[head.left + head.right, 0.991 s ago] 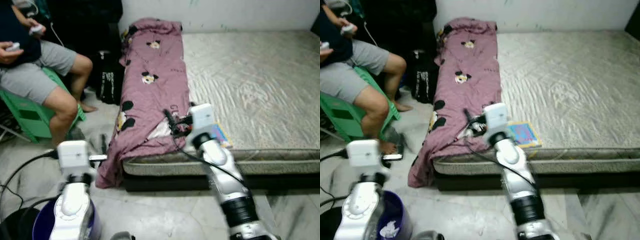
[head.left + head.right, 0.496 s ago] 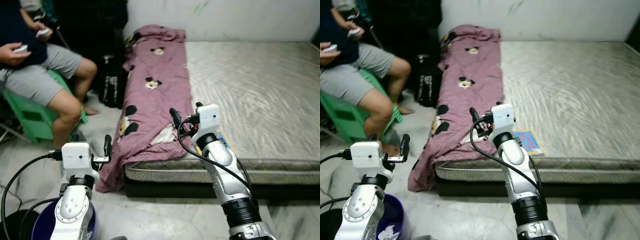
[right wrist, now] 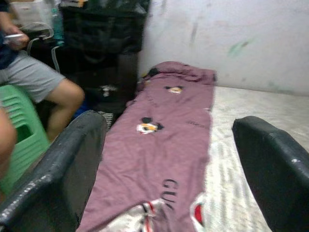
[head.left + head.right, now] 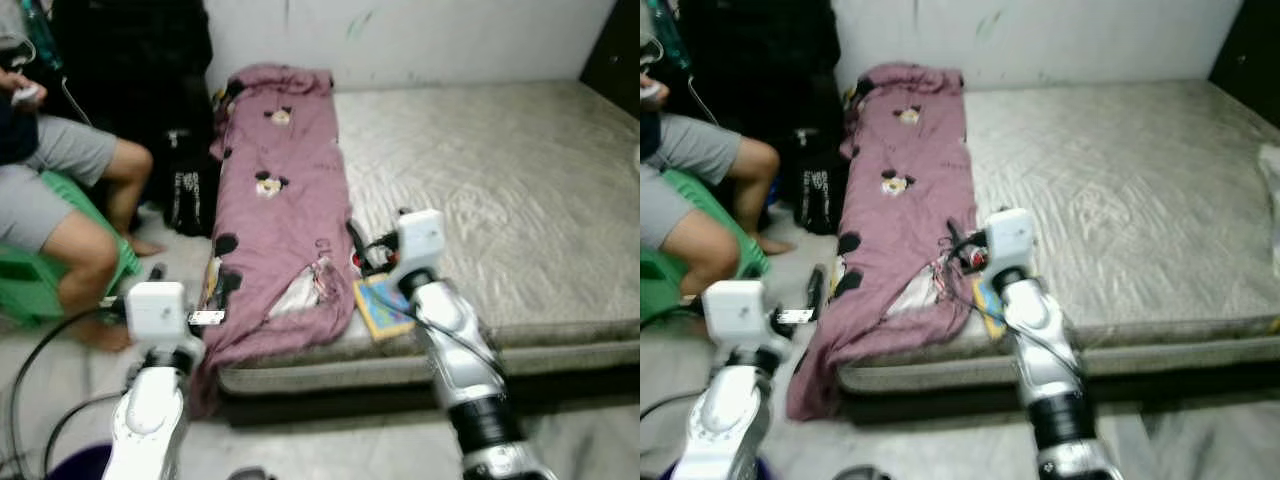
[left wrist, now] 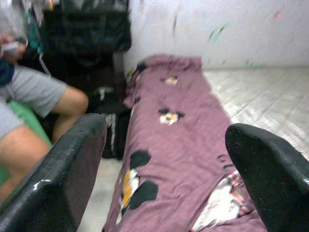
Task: Clean up the room
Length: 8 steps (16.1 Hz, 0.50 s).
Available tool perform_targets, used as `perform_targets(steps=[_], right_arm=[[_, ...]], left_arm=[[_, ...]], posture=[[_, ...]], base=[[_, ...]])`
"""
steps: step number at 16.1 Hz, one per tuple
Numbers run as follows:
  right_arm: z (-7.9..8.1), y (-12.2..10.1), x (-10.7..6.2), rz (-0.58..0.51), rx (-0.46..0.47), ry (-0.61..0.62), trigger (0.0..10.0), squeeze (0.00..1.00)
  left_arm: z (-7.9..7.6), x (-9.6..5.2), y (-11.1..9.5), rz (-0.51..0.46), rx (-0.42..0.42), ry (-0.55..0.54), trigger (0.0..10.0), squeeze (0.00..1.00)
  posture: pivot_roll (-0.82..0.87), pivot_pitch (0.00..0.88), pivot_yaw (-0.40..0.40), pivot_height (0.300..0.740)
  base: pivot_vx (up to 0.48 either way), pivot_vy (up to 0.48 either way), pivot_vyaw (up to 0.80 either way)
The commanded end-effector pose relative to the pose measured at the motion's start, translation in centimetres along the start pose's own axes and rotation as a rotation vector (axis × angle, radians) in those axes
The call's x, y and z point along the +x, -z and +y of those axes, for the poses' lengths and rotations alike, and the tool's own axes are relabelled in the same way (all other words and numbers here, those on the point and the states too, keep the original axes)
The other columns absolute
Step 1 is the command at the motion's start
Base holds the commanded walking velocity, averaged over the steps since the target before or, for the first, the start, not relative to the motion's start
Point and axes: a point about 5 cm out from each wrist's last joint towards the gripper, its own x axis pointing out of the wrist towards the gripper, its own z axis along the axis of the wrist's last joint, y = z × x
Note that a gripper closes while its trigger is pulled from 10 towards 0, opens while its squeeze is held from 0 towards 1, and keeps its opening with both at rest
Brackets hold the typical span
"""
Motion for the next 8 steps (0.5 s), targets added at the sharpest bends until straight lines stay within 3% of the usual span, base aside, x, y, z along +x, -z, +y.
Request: perform_targets(steps=[1,6,8], right_arm=[[-0.29,-0.48,0.21,-0.015,-0.016,0.0,10.0,0.0],[-0.17,-0.41,0.24,-0.015,-0.015,-0.001,10.0,0.0],[-0.12,-0.43,0.28,-0.017,-0.014,-0.003,10.0,0.0]], left_arm=[[-0.14,0.24,-0.35,-0.014,0.0,0.005,10.0,0.0],[-0.14,0.23,-0.37,-0.015,0.003,0.013,10.0,0.0],[0.02,0.38,-0.26,-0.004,0.01,-0.018,10.0,0.0]], posture=[[-0.04,0.009,-0.006,0.74],[-0.04,0.009,-0.003,0.74],[-0.04,0.009,-0.003,0.74]], base=[[0.322,0.0,0.0],[0.361,0.0,0.0],[0.15,0.0,0.0]])
